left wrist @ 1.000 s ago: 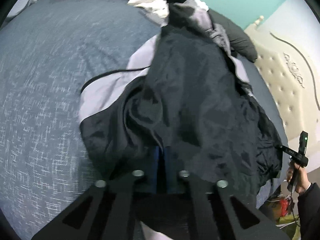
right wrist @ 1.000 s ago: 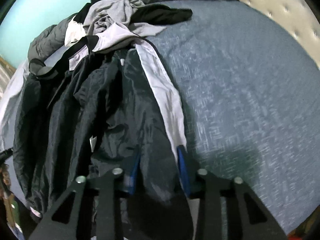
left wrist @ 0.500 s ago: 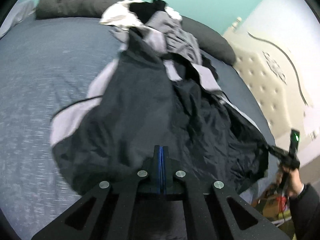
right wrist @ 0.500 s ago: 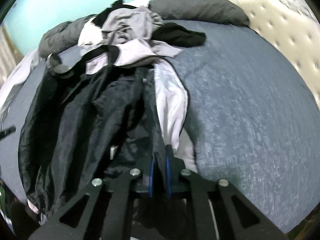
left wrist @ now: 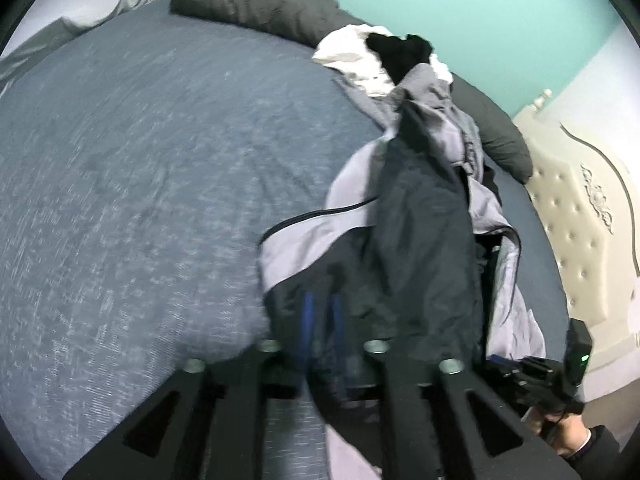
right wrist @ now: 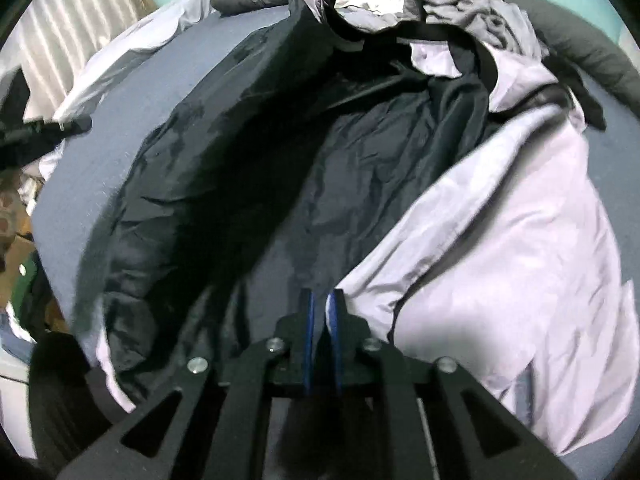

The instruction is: Fold clothes

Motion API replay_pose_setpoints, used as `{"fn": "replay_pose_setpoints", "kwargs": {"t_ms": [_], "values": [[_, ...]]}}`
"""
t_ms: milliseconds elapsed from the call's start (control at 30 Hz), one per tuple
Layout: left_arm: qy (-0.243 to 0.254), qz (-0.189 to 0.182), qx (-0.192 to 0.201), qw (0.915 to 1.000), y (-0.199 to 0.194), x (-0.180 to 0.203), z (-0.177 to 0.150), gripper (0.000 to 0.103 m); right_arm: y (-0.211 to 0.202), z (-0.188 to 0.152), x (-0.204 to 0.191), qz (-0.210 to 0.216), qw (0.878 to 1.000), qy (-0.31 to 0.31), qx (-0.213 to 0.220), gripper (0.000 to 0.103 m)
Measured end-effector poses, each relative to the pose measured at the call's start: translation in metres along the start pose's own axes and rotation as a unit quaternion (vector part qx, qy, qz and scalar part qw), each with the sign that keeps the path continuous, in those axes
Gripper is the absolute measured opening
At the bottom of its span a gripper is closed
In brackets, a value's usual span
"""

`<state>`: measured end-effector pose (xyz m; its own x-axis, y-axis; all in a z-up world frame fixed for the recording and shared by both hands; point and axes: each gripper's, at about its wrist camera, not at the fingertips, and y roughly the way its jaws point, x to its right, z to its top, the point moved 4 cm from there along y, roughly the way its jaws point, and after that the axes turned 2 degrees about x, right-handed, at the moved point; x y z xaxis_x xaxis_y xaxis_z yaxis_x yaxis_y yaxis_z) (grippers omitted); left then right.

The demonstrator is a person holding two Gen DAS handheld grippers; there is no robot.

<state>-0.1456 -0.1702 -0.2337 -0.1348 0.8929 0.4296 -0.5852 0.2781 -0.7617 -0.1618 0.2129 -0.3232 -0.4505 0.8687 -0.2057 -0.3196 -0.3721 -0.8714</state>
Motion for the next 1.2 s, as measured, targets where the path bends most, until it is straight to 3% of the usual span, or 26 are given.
{"fn": "replay_pose_setpoints", "kwargs": {"t_ms": [100,133,167,267,367,467,633,733,800,833,867,933,1067,1200], "values": [[-0.012,0.006,-0.01,0.9999,0.012,-0.015,-0.003,0.035,-0.023,0.004,0.018,0.022,0.999,0.038,0.022,0.013],[-0.017,0.007,-0.013,0.9997,0.016,-0.019,-0.004,0.042,-0.036,0.007,0.027,0.022,0.998,0.05,0.038,0.016],[-0.024,0.008,-0.016,0.9996,0.021,-0.023,-0.006,0.052,-0.049,0.008,0.038,0.019,0.997,0.061,0.053,0.022],[-0.04,0.004,-0.018,0.999,0.033,-0.028,-0.013,0.058,-0.085,0.013,0.075,-0.002,0.991,0.094,0.096,0.033],[-0.055,0.0,-0.018,0.9983,0.045,-0.032,-0.02,0.068,-0.103,0.008,0.11,-0.031,0.984,0.13,0.121,0.034],[-0.07,-0.005,-0.019,0.9974,0.057,-0.036,-0.027,0.073,-0.101,-0.005,0.133,-0.047,0.979,0.163,0.113,0.034],[-0.099,-0.031,-0.025,0.9943,0.078,-0.036,-0.036,0.073,-0.085,-0.028,0.141,-0.056,0.981,0.164,0.086,0.034],[-0.114,-0.052,-0.032,0.9916,0.091,-0.03,-0.039,0.069,-0.075,-0.039,0.143,-0.052,0.982,0.168,0.075,0.034],[-0.104,-0.048,-0.038,0.9927,0.1,-0.022,-0.042,0.039,-0.07,-0.038,0.14,-0.046,0.982,0.167,0.075,0.034],[-0.098,-0.037,-0.039,0.9937,0.103,-0.017,-0.043,0.019,-0.069,-0.037,0.138,-0.045,0.983,0.163,0.075,0.034],[-0.094,-0.031,-0.036,0.9944,0.103,-0.013,-0.043,0.01,-0.07,-0.036,0.136,-0.046,0.984,0.157,0.075,0.034],[-0.086,-0.034,-0.021,0.9955,0.094,-0.002,-0.042,0.01,-0.072,-0.035,0.131,-0.049,0.986,0.144,0.075,0.034],[-0.021,-0.031,0.015,0.9992,0.055,0.037,-0.033,0.008,-0.083,-0.031,0.124,-0.047,0.987,0.129,0.087,0.034],[0.089,-0.053,0.035,0.994,0.012,0.115,-0.039,0.008,-0.095,-0.033,0.125,-0.041,0.984,0.143,0.101,0.034]]}}
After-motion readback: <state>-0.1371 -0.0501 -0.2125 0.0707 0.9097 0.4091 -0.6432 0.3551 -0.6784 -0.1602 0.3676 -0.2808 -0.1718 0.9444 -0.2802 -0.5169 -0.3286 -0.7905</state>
